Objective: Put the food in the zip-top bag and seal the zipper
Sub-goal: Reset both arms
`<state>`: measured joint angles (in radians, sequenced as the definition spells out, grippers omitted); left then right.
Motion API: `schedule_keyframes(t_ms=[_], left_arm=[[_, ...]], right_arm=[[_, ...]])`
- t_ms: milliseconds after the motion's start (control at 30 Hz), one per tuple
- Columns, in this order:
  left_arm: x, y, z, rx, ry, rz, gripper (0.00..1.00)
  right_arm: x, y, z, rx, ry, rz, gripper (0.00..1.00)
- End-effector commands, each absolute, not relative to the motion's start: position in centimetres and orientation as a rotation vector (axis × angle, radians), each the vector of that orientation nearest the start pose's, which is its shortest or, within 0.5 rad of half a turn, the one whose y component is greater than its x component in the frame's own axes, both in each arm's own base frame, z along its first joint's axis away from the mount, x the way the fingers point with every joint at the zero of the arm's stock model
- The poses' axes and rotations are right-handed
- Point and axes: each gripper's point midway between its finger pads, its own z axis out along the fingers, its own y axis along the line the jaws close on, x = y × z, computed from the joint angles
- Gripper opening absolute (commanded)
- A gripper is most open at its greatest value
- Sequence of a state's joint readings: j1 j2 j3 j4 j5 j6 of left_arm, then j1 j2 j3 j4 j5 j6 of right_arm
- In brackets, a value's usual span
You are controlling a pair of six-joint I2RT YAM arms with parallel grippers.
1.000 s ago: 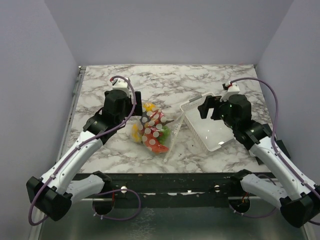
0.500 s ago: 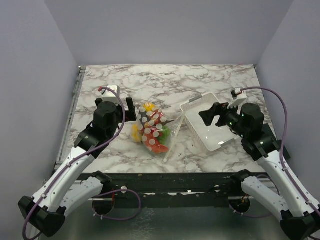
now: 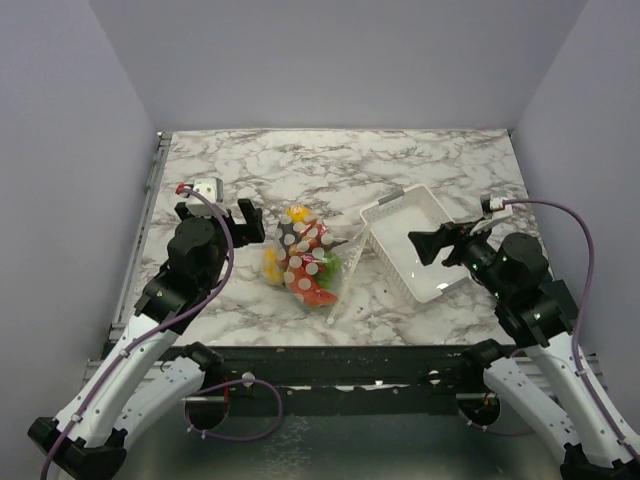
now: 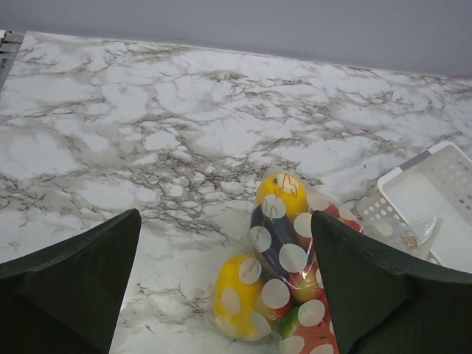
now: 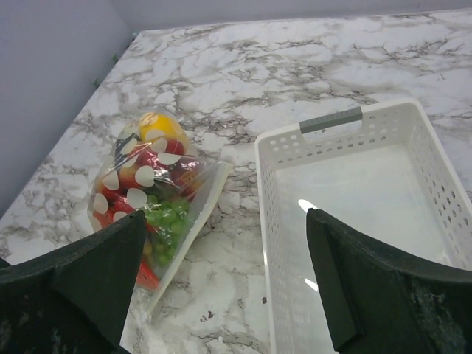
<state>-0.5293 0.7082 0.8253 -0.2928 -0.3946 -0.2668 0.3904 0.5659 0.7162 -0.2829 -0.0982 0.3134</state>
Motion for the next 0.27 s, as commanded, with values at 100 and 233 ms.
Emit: schedule_keyframes(t_ms=[100,233], left_arm=[[27.8,-9.7,29.3,-0.006,1.726,-0.226,0.99],[28.2,-10.0,28.8,-0.011,1.750,-0.230,0.99]], right_arm=[[24.4,12.8,27.6,-0.137,1.732,0.579,0.95],[24.4,12.6,27.6,-0.124,1.728,0.574,0.95]])
